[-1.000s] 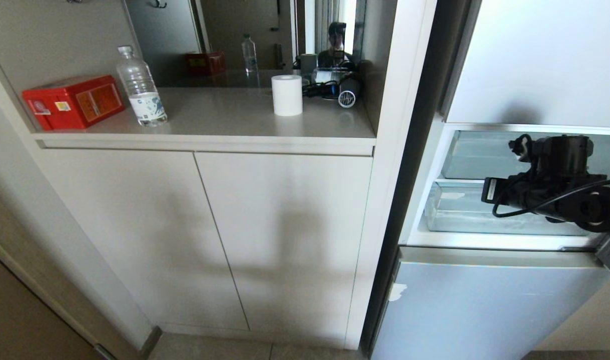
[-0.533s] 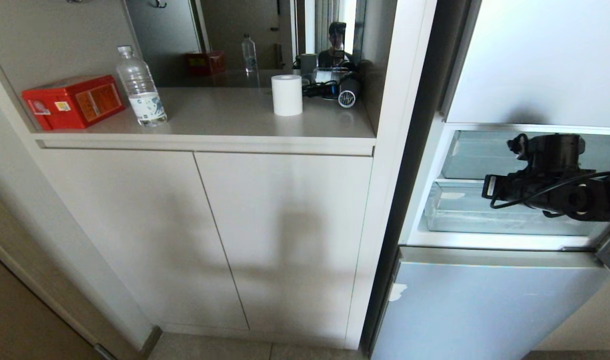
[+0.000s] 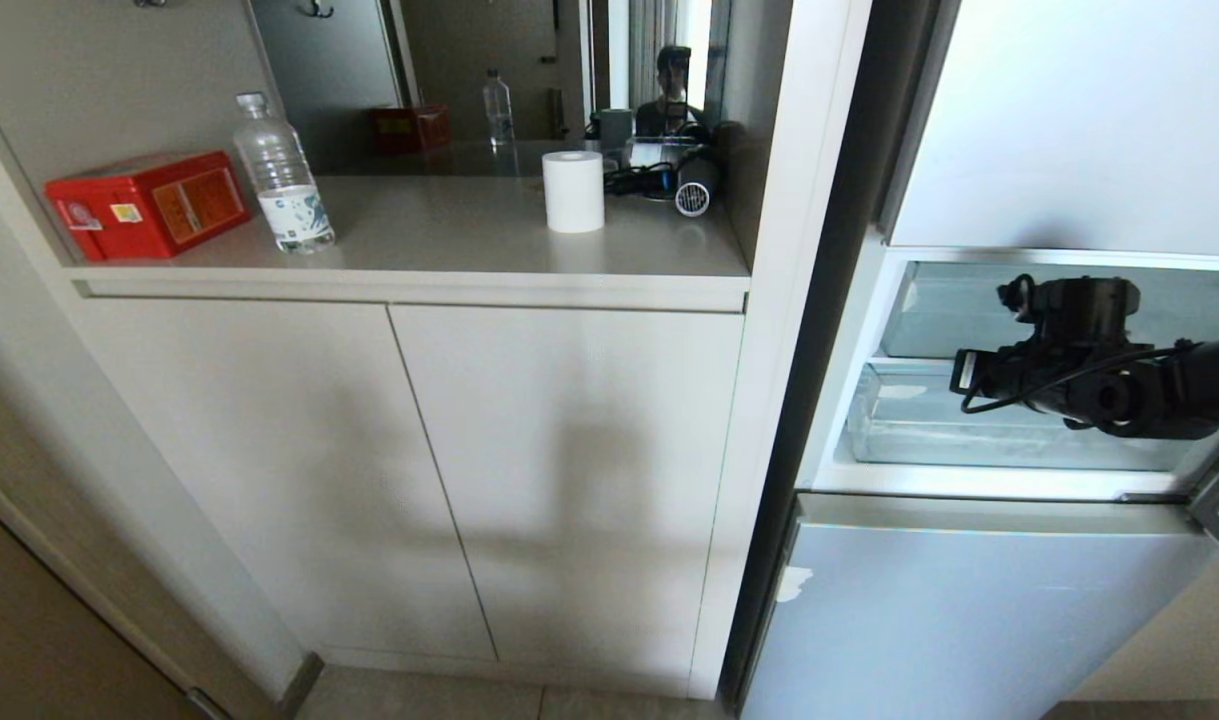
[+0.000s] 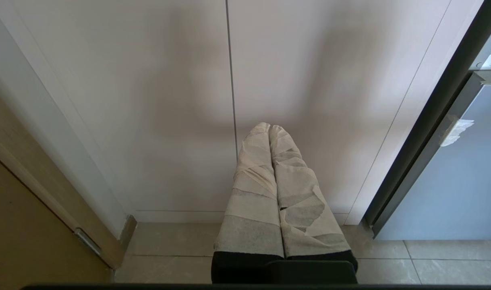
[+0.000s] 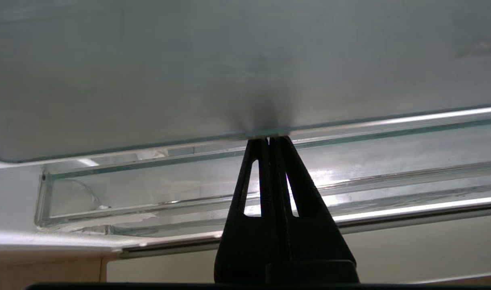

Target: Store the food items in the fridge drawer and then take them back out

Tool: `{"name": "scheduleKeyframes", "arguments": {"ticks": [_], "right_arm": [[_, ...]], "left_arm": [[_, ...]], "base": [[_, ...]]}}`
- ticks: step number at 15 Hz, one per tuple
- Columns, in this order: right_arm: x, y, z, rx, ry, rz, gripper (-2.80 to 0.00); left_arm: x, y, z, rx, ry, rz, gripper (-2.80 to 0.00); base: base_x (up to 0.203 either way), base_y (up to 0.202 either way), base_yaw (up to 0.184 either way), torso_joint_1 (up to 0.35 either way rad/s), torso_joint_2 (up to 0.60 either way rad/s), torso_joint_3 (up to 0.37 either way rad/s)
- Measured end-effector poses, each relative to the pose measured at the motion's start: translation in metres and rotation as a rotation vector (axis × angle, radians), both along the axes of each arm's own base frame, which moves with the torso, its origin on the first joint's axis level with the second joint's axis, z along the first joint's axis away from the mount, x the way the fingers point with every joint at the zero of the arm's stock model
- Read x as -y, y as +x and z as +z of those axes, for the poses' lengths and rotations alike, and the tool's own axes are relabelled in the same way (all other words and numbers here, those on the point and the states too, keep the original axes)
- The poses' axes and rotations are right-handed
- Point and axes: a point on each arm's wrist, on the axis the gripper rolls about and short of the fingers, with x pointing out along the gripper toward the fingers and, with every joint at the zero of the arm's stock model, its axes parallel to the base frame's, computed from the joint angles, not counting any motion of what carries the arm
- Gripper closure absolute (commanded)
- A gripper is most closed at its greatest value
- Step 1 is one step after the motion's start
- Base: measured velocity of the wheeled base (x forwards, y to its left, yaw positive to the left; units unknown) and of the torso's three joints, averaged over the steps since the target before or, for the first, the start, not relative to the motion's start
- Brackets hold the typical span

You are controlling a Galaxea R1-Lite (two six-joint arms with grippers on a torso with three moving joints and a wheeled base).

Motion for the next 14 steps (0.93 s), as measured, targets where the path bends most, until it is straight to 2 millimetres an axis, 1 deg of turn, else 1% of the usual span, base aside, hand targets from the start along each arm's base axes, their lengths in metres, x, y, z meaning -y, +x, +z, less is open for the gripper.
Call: {"name": "scheduleKeyframes", "arguments": {"ticks": [4, 6, 10, 14], "right_arm": [[0.003, 0.01, -0.004, 0.008, 0.0, 0.002, 0.0], [0.003, 0.012, -0.006, 0.008, 0.0, 0.004, 0.0], [0.005, 0.003, -0.008, -0.012, 0.003, -0.003, 0.0], [0.005, -0.012, -0.002, -0.031, -0.009, 0.0, 0.0]], "left_arm": [[0.0, 0.0, 0.0, 0.0, 0.0, 0.0, 0.0], [0.0, 0.0, 0.0, 0.0, 0.0, 0.0, 0.0], [0.0, 0.0, 0.0, 0.0, 0.0, 0.0, 0.0], [0.0, 0.0, 0.0, 0.0, 0.0, 0.0, 0.0]], "base": [[0.0, 0.0, 0.0, 0.0, 0.0, 0.0], [0.0, 0.0, 0.0, 0.0, 0.0, 0.0], [0.0, 0.0, 0.0, 0.0, 0.0, 0.0], [0.0, 0.0, 0.0, 0.0, 0.0, 0.0]]}}
